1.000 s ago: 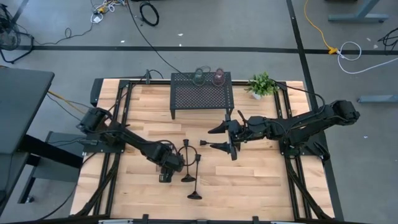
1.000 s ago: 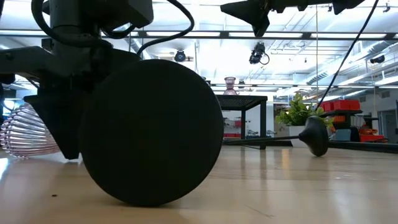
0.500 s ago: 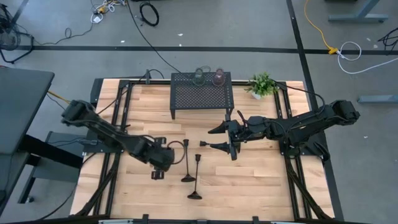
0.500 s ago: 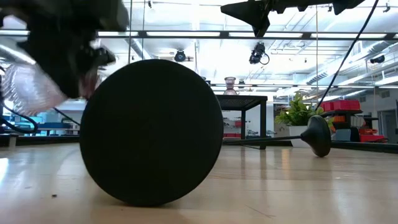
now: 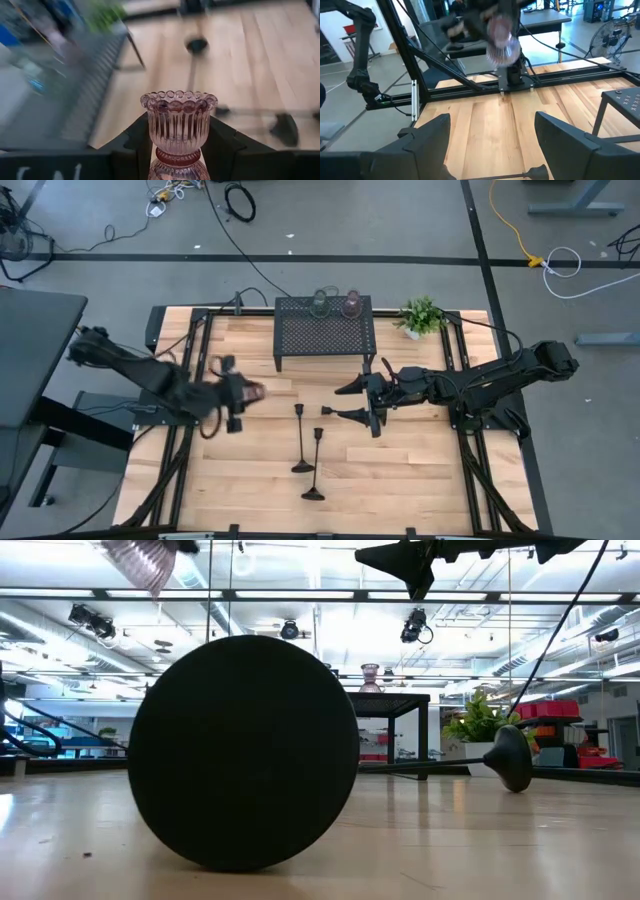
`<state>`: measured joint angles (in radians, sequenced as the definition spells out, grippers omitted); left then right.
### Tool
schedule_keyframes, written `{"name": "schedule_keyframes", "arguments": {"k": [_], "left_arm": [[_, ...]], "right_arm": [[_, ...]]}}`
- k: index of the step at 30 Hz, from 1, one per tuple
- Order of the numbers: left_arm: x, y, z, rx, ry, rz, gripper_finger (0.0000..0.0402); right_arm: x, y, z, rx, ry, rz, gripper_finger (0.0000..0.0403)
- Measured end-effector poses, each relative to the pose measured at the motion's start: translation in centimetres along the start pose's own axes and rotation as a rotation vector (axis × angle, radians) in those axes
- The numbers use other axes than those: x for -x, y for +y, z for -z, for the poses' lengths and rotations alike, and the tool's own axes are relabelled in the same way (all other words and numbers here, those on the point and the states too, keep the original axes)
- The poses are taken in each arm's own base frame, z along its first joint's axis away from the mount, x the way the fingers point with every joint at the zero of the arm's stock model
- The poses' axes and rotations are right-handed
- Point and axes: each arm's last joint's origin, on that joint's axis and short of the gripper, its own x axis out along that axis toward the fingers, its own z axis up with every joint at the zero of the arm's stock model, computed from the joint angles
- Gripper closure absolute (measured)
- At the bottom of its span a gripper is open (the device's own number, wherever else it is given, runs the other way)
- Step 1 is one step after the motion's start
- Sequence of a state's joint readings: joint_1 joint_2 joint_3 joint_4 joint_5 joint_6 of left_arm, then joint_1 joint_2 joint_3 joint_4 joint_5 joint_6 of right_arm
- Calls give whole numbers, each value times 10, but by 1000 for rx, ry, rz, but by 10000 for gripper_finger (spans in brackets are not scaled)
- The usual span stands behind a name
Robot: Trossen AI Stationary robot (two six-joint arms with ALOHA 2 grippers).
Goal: Pick & Place candle stick holders
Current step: Put the pink glass candle holder on the shelf
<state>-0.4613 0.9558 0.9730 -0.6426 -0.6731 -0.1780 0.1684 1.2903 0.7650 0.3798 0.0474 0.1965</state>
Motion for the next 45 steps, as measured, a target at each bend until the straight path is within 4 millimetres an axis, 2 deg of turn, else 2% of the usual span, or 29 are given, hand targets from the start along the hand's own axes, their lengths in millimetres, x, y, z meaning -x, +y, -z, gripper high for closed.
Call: {"name": "schedule_keyframes", "arguments": {"k": [4, 9, 13, 17, 21, 29, 34, 45], "left_arm": [[18, 20, -7, -4, -113, -71, 265], [40, 44, -7, 17, -189, -109, 265], [49, 58, 8, 56, -271, -142, 265], [49, 65, 30, 125, -404, -156, 265], [39, 65, 48, 143, -547, -202, 265], [3, 68, 78, 158, -666, -310, 265], [-16, 82, 91, 187, -726, -328, 265], [-59, 124, 105, 248, -648, -262, 265]], "right_arm": [[0, -1, 0, 1, -6, 30, 117], [0, -1, 0, 2, -6, 31, 117], [0, 1, 0, 3, -6, 26, 117], [0, 1, 0, 3, -6, 27, 117], [0, 1, 0, 3, -8, 29, 117], [0, 1, -2, 3, -31, 24, 117], [0, 1, -3, 4, -36, 23, 117], [0, 1, -3, 10, -39, 23, 117]]}}
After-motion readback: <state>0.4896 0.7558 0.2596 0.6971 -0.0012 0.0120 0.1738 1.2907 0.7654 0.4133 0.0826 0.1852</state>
